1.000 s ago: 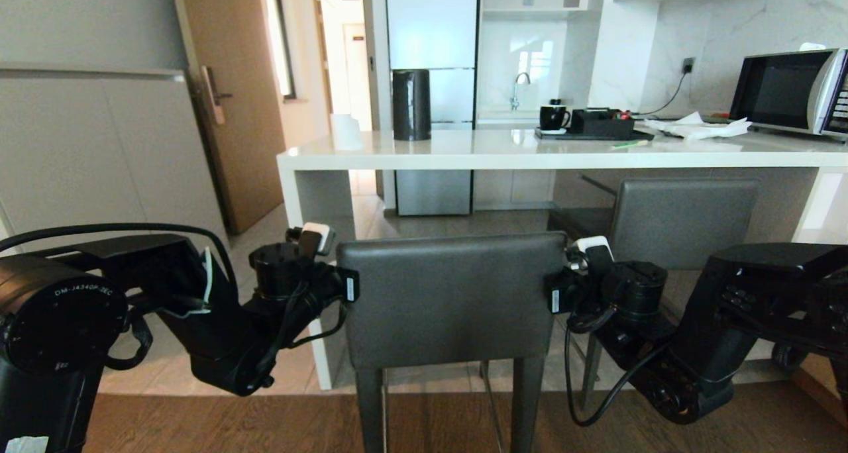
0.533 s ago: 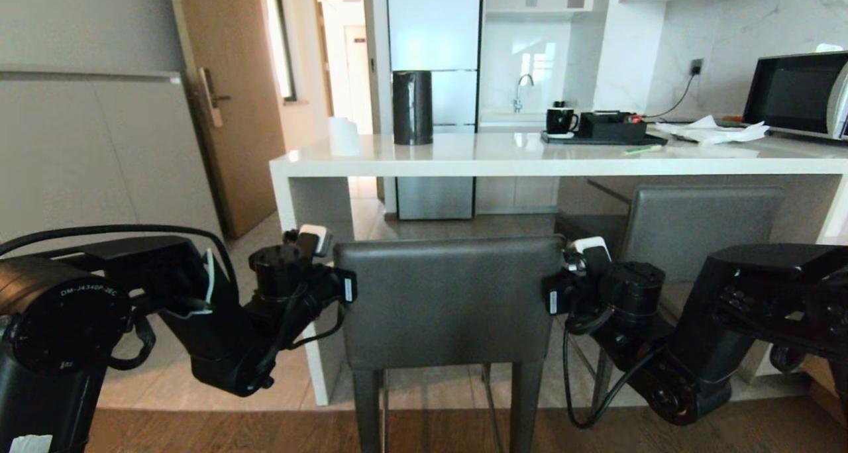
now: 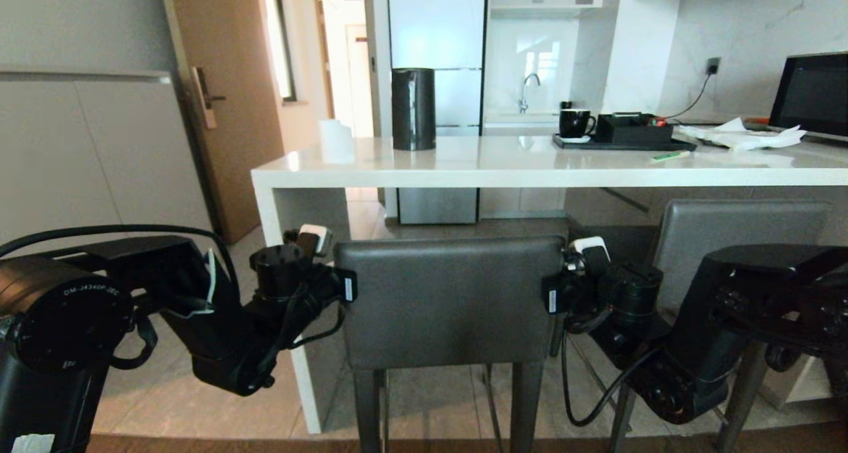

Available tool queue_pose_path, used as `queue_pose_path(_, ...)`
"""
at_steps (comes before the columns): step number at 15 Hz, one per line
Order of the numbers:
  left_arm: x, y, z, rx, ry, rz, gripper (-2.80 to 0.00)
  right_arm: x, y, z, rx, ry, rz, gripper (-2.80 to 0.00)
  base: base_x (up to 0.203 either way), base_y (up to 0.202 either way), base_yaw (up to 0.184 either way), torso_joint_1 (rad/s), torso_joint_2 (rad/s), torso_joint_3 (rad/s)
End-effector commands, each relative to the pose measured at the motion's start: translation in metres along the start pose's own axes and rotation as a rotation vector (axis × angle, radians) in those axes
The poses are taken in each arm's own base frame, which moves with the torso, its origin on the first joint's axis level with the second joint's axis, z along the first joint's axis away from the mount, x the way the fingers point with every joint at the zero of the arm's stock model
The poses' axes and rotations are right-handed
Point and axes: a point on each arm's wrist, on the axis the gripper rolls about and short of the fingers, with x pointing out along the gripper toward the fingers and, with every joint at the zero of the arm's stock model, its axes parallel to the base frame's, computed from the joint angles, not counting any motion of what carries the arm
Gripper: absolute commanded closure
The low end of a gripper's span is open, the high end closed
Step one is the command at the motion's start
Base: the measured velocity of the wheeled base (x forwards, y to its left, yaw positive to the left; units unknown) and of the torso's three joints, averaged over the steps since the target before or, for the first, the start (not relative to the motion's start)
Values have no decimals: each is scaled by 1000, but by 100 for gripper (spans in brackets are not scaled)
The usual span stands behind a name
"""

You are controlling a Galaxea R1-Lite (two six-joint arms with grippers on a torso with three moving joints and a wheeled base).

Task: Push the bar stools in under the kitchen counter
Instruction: Push the gray chair back under the dining table

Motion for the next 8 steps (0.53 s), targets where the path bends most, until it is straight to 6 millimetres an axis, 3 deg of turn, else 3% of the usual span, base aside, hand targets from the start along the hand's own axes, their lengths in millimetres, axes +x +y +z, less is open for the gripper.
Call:
queue_pose_path(1, 0, 0, -2, 0, 2, 1, 0, 0, 2, -2, -2, 1, 3, 0, 186, 0, 2, 4, 9, 1)
queue_pose_path(8, 0, 0, -1, 0, 2, 1, 0, -1, 2, -3, -3, 5, 3, 0, 188, 0, 2, 4, 1, 3)
